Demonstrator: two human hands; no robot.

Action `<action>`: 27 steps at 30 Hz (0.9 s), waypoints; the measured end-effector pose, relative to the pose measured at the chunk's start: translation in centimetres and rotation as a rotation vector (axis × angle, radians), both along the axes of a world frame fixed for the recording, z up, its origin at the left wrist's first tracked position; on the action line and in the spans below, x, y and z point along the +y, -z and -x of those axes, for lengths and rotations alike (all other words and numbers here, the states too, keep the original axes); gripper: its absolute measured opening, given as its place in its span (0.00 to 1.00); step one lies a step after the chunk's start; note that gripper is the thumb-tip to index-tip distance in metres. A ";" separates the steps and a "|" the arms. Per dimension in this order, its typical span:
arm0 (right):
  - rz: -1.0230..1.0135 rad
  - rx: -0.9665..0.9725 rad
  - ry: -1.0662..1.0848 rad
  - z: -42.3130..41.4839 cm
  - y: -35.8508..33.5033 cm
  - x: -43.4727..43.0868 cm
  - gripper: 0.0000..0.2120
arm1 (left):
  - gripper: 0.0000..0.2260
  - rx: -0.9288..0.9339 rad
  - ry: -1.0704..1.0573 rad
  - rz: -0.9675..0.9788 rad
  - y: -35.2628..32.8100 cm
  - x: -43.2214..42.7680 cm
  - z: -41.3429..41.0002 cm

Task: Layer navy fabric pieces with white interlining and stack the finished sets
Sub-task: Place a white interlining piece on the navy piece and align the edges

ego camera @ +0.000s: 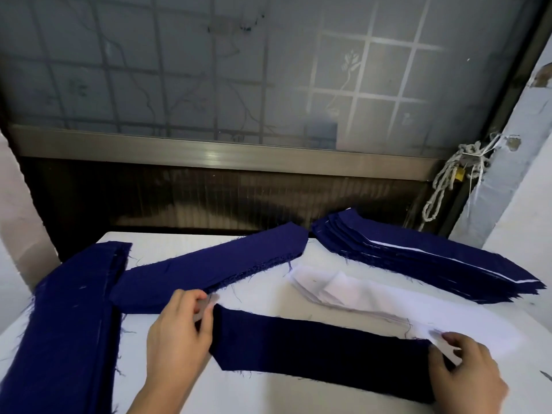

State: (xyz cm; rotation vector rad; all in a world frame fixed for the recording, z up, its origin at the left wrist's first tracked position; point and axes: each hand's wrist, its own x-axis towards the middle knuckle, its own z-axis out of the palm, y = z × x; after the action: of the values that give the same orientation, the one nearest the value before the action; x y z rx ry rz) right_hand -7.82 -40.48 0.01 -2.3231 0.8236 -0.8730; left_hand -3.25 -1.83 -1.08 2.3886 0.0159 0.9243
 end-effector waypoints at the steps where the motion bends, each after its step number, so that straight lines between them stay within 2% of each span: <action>1: 0.062 0.018 -0.016 -0.1 0.0 0.2 0.12 | 0.02 -0.024 0.046 -0.110 0.0 -0.3 0.1; 4: 0.244 0.046 -0.157 -0.7 -0.1 1.2 0.13 | 0.06 -0.038 0.158 -0.318 0.0 -1.0 0.0; 7: 0.271 0.160 -0.320 -2.9 -0.7 2.7 0.14 | 0.04 0.026 0.172 -0.279 0.0 -1.0 -0.2; 10: 0.118 0.228 -0.435 -6.7 -2.4 4.8 0.18 | 0.08 0.082 0.163 -0.256 0.3 -0.9 -0.3; 13: -0.056 0.297 -0.526 -10.2 -3.3 6.8 0.19 | 0.07 0.043 0.168 -0.275 0.4 -0.8 -0.4; 15: -0.236 0.250 -0.574 -11.0 -3.0 7.8 0.15 | 0.04 -0.009 0.165 -0.287 0.4 -0.7 -0.5; 16: -0.355 0.187 -0.634 -10.9 -2.6 8.3 0.12 | 0.05 -0.017 0.167 -0.279 0.4 -0.6 -0.6; 17: -0.458 0.127 -0.709 -10.7 -2.1 8.6 0.14 | 0.08 -0.022 0.169 -0.273 0.5 -0.6 -0.6; 18: -0.494 0.097 -0.788 -10.5 -1.5 8.7 0.21 | 0.10 -0.026 0.162 -0.268 0.5 -0.6 -0.7; 20: -0.355 0.143 -0.881 -10.5 -0.7 8.7 0.33 | 0.11 -0.037 0.161 -0.270 0.6 -0.7 -0.9; 21: -0.243 0.150 -0.851 -10.6 -0.3 8.5 0.34 | 0.11 -0.044 0.164 -0.274 0.6 -0.7 -1.0; 22: -0.133 0.122 -0.780 -10.8 0.0 8.3 0.32 | 0.11 -0.048 0.166 -0.274 0.5 -0.8 -1.0; 24: 0.047 0.051 -0.609 -10.9 0.2 7.7 0.21 | 0.11 -0.044 0.170 -0.266 0.5 -0.8 -0.9; 27: 0.297 0.187 -0.472 -11.6 -0.1 6.9 0.07 | 0.12 -0.015 0.168 -0.256 0.4 -0.7 -0.8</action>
State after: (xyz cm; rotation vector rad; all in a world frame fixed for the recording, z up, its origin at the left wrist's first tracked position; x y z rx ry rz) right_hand 3.76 -33.54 0.09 -2.7259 0.1944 -0.6062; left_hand -2.47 -2.52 -1.49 2.5677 -0.3223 0.9101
